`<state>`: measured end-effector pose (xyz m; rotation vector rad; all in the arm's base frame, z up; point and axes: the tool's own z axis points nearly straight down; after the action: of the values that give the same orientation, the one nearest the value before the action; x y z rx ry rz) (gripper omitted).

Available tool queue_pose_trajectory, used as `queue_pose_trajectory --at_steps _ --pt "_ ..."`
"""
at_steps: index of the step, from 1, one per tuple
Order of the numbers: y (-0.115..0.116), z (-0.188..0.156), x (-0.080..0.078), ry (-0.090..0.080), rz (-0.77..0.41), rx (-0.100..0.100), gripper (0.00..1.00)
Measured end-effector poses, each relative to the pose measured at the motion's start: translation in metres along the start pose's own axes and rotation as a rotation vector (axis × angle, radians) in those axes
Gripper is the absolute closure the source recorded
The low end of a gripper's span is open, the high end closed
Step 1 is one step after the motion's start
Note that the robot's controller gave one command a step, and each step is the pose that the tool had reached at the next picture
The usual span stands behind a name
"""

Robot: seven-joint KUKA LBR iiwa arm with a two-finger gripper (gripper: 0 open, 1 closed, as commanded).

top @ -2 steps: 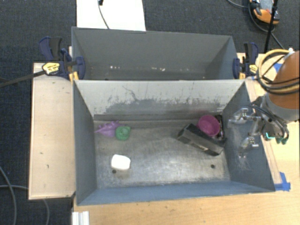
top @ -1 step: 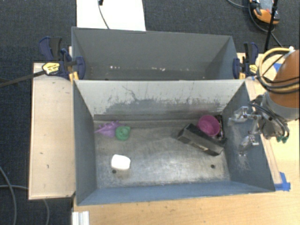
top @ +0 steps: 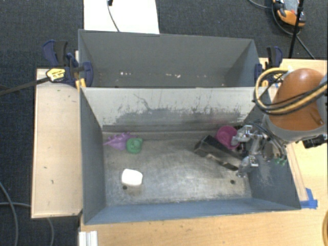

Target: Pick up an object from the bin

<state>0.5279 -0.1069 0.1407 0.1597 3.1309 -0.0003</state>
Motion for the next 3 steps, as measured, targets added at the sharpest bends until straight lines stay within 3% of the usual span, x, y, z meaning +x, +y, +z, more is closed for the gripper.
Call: queue_pose_trajectory --at_steps 1,2,3 --pt "0.022 0.007 0.007 0.004 -0.056 0.001 0.00" --pt "0.052 0.020 -0.014 -0.008 0.093 0.002 0.00" --pt "0.028 0.040 -0.008 -0.058 0.021 0.000 0.00"
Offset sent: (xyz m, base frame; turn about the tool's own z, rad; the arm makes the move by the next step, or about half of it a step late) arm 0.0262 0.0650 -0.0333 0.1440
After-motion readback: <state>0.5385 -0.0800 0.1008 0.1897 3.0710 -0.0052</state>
